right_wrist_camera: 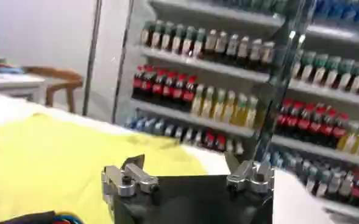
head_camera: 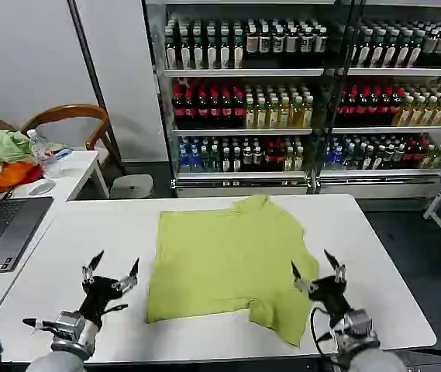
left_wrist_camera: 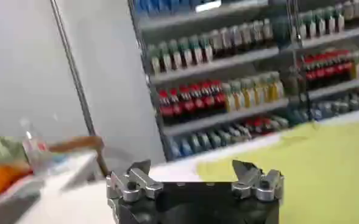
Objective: Fold and organize the clothes.
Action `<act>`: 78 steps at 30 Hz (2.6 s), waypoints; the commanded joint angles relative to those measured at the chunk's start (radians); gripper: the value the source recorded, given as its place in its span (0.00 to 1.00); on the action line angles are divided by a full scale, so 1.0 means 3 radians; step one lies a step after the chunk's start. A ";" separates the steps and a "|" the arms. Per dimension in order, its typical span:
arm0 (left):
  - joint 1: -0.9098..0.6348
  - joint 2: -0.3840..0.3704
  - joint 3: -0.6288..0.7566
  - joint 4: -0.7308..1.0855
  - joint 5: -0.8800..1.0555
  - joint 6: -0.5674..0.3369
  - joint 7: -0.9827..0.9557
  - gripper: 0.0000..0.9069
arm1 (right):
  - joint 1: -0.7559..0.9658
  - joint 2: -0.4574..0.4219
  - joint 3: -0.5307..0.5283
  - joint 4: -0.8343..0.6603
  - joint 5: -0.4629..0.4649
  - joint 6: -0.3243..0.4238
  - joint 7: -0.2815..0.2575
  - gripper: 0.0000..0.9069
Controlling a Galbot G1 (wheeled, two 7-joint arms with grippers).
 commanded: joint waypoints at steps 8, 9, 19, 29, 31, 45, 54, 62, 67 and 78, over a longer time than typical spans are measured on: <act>0.0354 0.0078 0.0272 -0.0393 -0.0379 0.0824 -0.0089 1.00 | -0.0566 -0.0051 -0.0044 0.0130 0.0090 -0.0066 0.0138 1.00; 0.0342 0.0065 0.0327 -0.0359 -0.0380 0.0814 -0.0150 1.00 | -0.0562 -0.0034 -0.0054 0.0114 0.0099 -0.0077 0.0144 1.00; 0.0213 -0.0057 0.0493 -0.0176 -0.0449 0.0799 -0.0452 1.00 | -0.0567 0.0093 -0.0160 0.0019 0.0130 -0.0040 0.0220 1.00; 0.0129 -0.0126 0.0541 -0.0025 -0.0639 0.0812 -0.0775 1.00 | -0.0556 0.0133 -0.0226 -0.0023 0.0113 0.0008 0.0262 1.00; 0.0109 -0.0151 0.0548 -0.0024 -0.0817 0.0789 -0.0886 1.00 | -0.0527 0.0143 -0.0262 -0.0029 0.0132 0.0018 0.0278 1.00; 0.0110 -0.0168 0.0674 0.0027 -0.0806 0.0768 -0.0999 0.04 | -0.0444 0.0157 -0.0404 -0.0104 0.0271 -0.0004 0.0241 0.00; 0.0114 -0.0181 0.0750 0.0022 -0.0703 0.0732 -0.0938 0.04 | -0.0420 0.0156 -0.0434 -0.0081 0.0354 -0.0058 0.0240 0.00; 0.0071 -0.0180 0.0856 0.0015 -0.0433 0.0703 -0.0708 0.04 | -0.0385 0.0150 -0.0428 -0.0049 0.0365 -0.0040 0.0239 0.00; 0.0018 -0.0132 0.0749 -0.0074 -0.0379 0.0685 -0.0471 0.04 | -0.0326 0.0110 -0.0364 0.0092 0.0417 -0.0068 0.0239 0.00; -0.0645 -0.0025 0.0509 0.0262 -0.0820 0.0618 -0.0258 0.04 | 0.0358 -0.0045 -0.0190 -0.0003 0.0925 -0.0342 0.0276 0.00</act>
